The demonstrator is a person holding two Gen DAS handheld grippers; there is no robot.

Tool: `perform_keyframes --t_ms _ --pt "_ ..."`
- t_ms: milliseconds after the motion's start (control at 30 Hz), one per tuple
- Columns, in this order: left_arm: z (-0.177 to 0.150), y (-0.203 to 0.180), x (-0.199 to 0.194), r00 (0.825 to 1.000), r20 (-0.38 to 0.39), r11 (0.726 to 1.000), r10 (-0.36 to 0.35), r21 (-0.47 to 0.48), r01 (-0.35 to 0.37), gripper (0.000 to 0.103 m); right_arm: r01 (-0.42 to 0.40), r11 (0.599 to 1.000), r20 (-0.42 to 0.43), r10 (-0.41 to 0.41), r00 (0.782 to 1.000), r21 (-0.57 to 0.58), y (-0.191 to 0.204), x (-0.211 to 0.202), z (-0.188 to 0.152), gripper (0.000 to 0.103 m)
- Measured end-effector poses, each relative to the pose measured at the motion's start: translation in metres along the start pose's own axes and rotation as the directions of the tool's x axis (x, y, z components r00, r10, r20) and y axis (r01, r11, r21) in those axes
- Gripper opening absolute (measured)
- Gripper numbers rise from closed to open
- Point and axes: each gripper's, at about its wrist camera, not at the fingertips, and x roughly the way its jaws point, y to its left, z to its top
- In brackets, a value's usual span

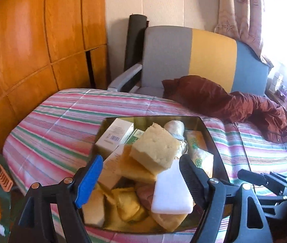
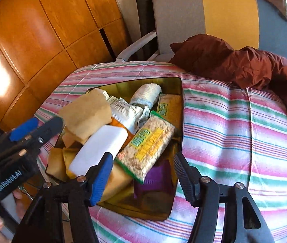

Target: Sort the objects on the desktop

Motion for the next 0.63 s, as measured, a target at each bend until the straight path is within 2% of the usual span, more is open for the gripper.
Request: perform_keyframes --t_ms 100,200,300,367,400,633 --pt "-0.002 0.007 -0.004 0.997 -0.017 0.996 -0.069 -0.065 0.068 0.084 0.005 1.000 -0.003 -0.005 1.000 0.005 0.000 -0.003 -0.010 0.064" --pt "-0.007 0.009 -0.002 0.995 -0.030 0.991 -0.100 -0.092 0.097 0.083 0.015 1.000 -0.009 -0.015 1.000 0.004 -0.002 -0.004 -0.019 0.064" --pt "-0.012 0.005 -0.009 0.997 0.008 0.996 -0.071 -0.052 0.072 0.078 0.022 1.000 -0.013 -0.022 1.000 0.007 -0.005 -0.006 -0.027 0.065" --pt "-0.014 0.002 -0.014 0.999 0.035 0.999 -0.034 -0.024 0.035 0.070 0.033 0.999 -0.014 -0.033 0.999 0.011 -0.008 -0.008 -0.031 0.065" --pt "-0.014 0.001 -0.015 0.999 0.037 0.999 -0.033 -0.018 0.033 0.069 0.036 0.999 -0.012 -0.036 0.999 0.015 -0.009 -0.009 -0.032 0.065" --pt "-0.014 -0.002 -0.013 0.997 -0.018 0.997 -0.075 -0.006 0.075 0.071 0.073 0.996 0.029 -0.074 0.997 0.042 -0.021 -0.024 -0.039 0.066"
